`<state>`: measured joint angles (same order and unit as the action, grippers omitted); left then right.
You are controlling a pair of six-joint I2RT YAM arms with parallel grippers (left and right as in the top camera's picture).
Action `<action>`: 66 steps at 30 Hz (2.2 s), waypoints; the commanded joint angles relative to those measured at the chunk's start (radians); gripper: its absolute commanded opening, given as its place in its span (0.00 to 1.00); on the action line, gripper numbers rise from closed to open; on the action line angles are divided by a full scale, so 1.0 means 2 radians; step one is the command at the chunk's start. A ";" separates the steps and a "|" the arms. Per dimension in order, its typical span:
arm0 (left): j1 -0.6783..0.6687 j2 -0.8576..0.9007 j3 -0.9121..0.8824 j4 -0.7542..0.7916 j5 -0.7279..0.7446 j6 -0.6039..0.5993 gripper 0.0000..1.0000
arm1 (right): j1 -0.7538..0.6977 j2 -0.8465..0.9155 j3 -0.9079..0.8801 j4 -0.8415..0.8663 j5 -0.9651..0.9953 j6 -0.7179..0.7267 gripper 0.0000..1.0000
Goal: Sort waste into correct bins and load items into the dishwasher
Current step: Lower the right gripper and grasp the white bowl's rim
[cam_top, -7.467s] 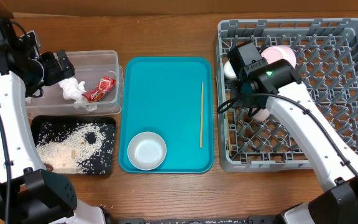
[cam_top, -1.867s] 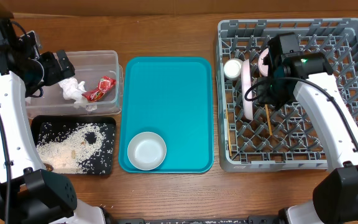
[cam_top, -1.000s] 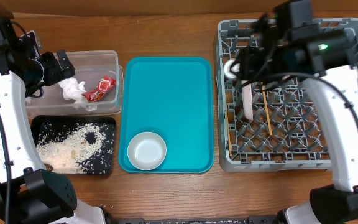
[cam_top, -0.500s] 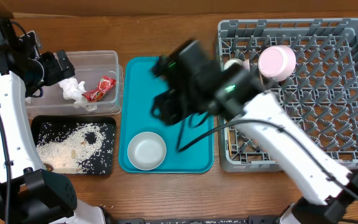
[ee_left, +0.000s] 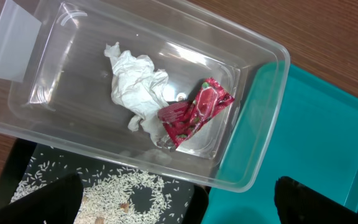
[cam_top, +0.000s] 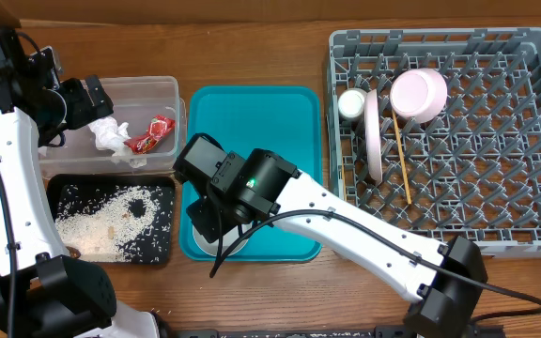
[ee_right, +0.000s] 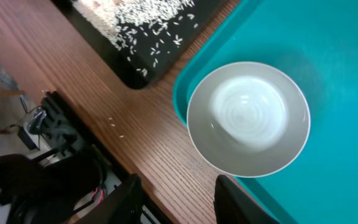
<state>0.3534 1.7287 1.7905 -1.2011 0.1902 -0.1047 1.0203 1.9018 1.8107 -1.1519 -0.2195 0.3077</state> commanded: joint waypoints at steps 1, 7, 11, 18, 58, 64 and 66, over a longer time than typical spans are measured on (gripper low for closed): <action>0.000 -0.008 0.013 0.001 0.005 -0.004 1.00 | 0.000 0.004 -0.024 0.012 0.008 0.021 0.41; 0.000 -0.008 0.013 0.001 0.005 -0.004 1.00 | 0.004 0.004 -0.085 0.073 0.008 0.029 0.44; 0.000 -0.008 0.013 0.001 0.005 -0.004 1.00 | 0.007 0.005 -0.123 0.139 0.008 0.030 0.45; 0.000 -0.008 0.013 0.001 0.005 -0.004 1.00 | 0.027 0.017 -0.187 0.259 0.010 0.030 0.44; 0.000 -0.008 0.013 0.001 0.005 -0.004 1.00 | 0.036 0.024 -0.237 0.267 0.190 0.030 0.31; 0.000 -0.008 0.013 0.001 0.005 -0.004 1.00 | 0.036 0.014 -0.237 0.268 0.190 0.026 0.23; 0.000 -0.008 0.013 0.001 0.005 -0.004 1.00 | 0.036 0.010 -0.237 0.266 0.190 0.026 0.12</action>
<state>0.3534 1.7287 1.7905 -1.2011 0.1902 -0.1047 1.0935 1.9720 1.3323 -0.6209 0.1471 0.3622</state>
